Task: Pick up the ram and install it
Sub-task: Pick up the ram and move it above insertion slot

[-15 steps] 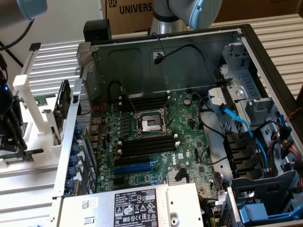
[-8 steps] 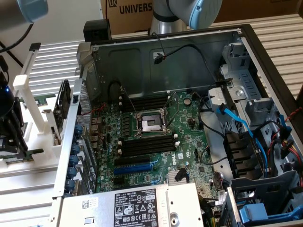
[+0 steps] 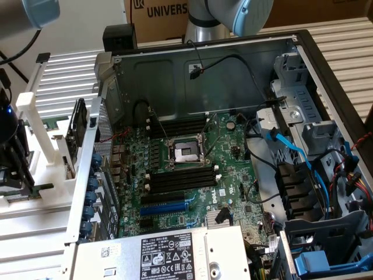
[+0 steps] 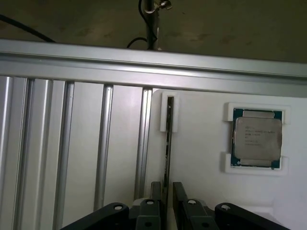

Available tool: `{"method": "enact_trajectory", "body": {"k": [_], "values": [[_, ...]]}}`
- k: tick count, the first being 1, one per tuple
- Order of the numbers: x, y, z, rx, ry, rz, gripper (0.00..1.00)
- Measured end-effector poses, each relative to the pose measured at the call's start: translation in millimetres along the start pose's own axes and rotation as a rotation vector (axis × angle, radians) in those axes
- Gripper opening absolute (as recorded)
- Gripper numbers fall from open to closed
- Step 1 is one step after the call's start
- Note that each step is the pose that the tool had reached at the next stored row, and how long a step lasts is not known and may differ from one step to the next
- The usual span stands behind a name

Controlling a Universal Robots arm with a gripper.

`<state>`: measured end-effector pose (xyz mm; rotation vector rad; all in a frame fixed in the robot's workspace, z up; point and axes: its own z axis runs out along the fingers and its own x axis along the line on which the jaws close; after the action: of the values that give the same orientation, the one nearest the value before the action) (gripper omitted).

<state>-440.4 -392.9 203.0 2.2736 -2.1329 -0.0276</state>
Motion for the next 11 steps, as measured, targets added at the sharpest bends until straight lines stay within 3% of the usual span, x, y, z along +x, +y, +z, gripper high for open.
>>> {"method": "enact_trajectory", "body": {"k": [11], "values": [[0.9, 0.1, 0.0, 0.0, 0.0, 0.0, 0.25]]}}
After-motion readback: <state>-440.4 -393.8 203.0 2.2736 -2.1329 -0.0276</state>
